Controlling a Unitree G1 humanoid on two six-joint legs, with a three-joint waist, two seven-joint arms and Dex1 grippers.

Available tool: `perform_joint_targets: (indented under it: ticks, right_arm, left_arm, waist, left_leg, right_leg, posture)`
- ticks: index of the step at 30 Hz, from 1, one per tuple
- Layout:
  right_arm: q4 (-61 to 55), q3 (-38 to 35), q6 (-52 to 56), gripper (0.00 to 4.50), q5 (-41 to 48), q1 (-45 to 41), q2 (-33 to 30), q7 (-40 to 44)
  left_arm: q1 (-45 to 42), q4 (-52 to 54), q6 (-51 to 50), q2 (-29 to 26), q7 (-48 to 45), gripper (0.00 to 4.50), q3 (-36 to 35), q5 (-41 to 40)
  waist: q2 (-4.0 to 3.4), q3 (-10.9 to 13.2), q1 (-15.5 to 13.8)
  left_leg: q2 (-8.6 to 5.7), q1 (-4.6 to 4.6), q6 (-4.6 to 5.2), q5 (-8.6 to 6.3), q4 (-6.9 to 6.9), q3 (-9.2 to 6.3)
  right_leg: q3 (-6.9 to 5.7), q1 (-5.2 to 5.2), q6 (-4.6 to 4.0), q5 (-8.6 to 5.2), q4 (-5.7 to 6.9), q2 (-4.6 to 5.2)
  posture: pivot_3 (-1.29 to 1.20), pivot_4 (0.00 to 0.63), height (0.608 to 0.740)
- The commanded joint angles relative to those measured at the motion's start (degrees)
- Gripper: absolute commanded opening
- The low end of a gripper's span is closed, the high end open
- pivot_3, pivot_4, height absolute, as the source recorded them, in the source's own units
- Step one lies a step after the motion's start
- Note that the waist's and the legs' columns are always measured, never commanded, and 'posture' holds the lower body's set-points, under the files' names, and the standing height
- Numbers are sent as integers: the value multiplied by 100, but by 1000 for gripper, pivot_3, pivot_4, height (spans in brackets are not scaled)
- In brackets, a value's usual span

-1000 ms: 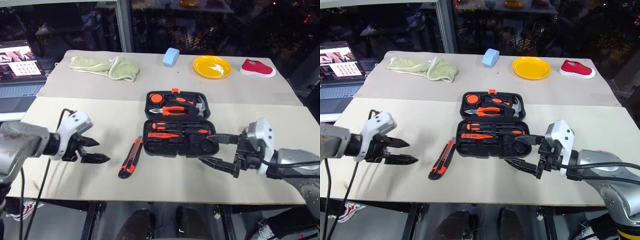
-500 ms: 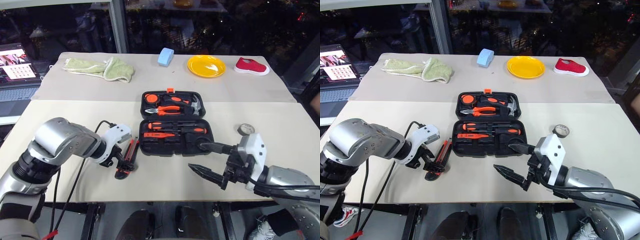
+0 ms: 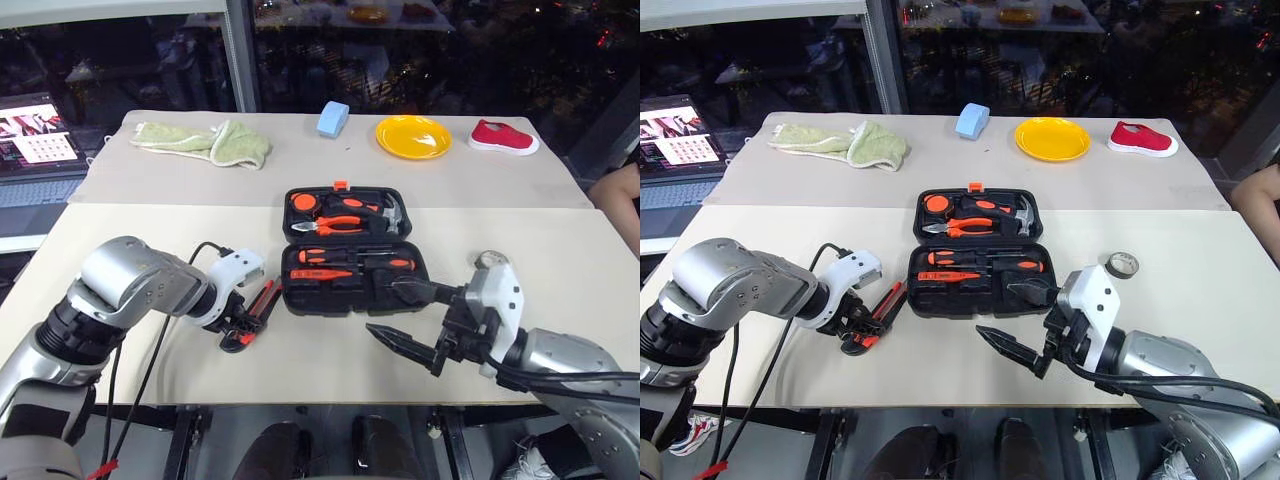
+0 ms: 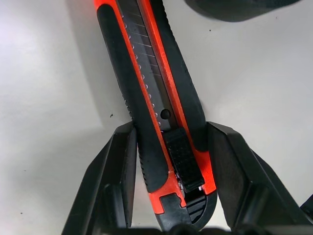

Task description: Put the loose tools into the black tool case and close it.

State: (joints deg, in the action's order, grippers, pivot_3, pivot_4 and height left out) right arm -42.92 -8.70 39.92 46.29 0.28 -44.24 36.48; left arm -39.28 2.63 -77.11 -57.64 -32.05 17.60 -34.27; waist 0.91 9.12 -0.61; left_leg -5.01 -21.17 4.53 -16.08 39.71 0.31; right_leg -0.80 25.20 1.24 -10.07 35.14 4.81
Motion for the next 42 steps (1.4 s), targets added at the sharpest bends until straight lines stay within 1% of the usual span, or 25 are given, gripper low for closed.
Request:
perform_joint_targets:
  ticks: [1,2,3,6,8,9,12,14,16,19,22,24,26,32,39,42]
  right_arm:
    - [-81,-196,-76,4500,92,-104,-80,102]
    - [-80,-199,-71,4500,82,-96,-91,120]
    - [-74,-218,-67,4500,79,-82,-103,144]
    - [-75,-337,-24,4500,74,-2,-191,197]
    - [-81,-407,-19,4500,63,61,-239,197]
    - [-83,-435,-16,4500,61,86,-241,167]
    - [-135,-505,-7,4500,72,173,-231,101]
    - [-200,-580,3,4500,65,274,-236,56]
    - [-261,-652,13,4500,61,373,-238,-13]
    - [-403,-820,39,4500,97,583,-225,-146]
    - [-567,-1005,55,4500,175,812,-202,-242]
    - [-648,-1101,61,4500,211,916,-189,-316]
    - [-672,-1146,48,4500,247,968,-159,-389]
    - [-590,-1060,25,4500,274,852,-166,-458]
    - [-564,-968,-2,4500,253,792,-137,-492]
    - [-558,-929,0,4500,247,754,-116,-509]
  left_arm:
    - [-534,-105,1851,-142,-1247,1702,395,810]
    - [-661,-201,2125,-141,-1538,1702,508,969]
    - [-834,-300,2491,-131,-1923,1702,650,1145]
    - [-1696,-748,3456,313,-3259,1702,1005,1410]
    - [-2075,-1062,3831,684,-3686,1702,1135,1610]
    - [-2226,-1184,4034,885,-3863,1702,1174,1693]
    - [-2619,-1332,4201,1438,-4450,1702,1385,1852]
    - [-2818,-1283,4138,1779,-4776,1702,1725,2050]
    - [-2867,-1232,4175,1988,-5021,1702,2004,2279]
    - [-2798,-1193,4160,2292,-5121,1702,2326,2603]
    - [-2740,-1214,4161,2443,-5213,1702,2606,2930]
    - [-2698,-1321,4444,2494,-5218,1702,2701,3169]
    - [-2670,-1467,4717,2543,-5220,1702,2692,3317]
    - [-2735,-2213,5394,2832,-5266,1702,2673,3773]
    - [-2629,-2387,5656,2923,-5523,1702,2554,3930]
    - [-2605,-2520,5663,3010,-5447,1702,2493,4022]
  waist:
    - [13,8,-53]
    - [16,9,-96]
    - [17,10,-130]
    - [20,9,-204]
    - [21,8,-246]
    - [21,8,-244]
    - [23,9,-173]
    - [24,10,-152]
    - [24,11,-137]
    - [26,13,-106]
    - [28,15,-101]
    - [28,15,-101]
    - [28,15,-92]
    - [27,14,-122]
    - [27,14,-136]
    - [27,14,-136]
  left_leg:
    - [-1,-7,3,-2,2,0]
    - [-5,-15,7,-4,6,-2]
    - [-12,-26,4,-2,15,-1]
    - [-32,-72,25,-15,35,1]
    - [-42,-133,45,-22,59,-1]
    - [-47,-157,87,1,73,-2]
    - [-51,-171,98,6,76,-2]
    - [-53,-178,99,6,73,-4]
    - [-52,-177,98,7,71,-6]
    - [-49,-169,91,11,73,-3]
    - [-44,-169,92,10,74,-3]
    - [-42,-164,92,11,78,-4]
    - [-38,-165,117,0,93,-4]
    - [-37,-167,130,-5,126,-2]
    - [-37,-169,136,-10,122,2]
    - [-37,-168,138,-11,125,3]
  right_leg:
    - [0,2,-6,3,-6,1]
    - [-3,1,-21,12,-12,5]
    - [-6,6,-67,40,-17,12]
    - [-11,31,-64,42,-26,27]
    - [-19,96,-53,48,-24,33]
    - [-29,107,-49,50,-19,31]
    - [-60,109,-44,52,-21,26]
    - [-83,110,-43,51,-26,22]
    - [-84,108,-42,49,-26,23]
    - [-44,106,-48,42,-33,32]
    - [-25,107,-50,40,-21,32]
    - [-18,102,-50,40,-14,32]
    - [-17,100,-50,40,-10,29]
    - [-19,94,-42,45,-5,28]
    - [-18,101,-41,46,-6,26]
    - [-17,98,-41,46,-7,27]
  posture:
    - [0,150,732]
    - [0,150,732]
    - [0,150,732]
    - [0,150,732]
    - [0,150,732]
    - [0,150,732]
    - [0,150,732]
    - [0,150,732]
    - [0,150,732]
    - [0,150,732]
    - [0,150,732]
    - [0,150,732]
    - [0,150,732]
    - [0,150,732]
    - [0,150,732]
    - [0,150,732]
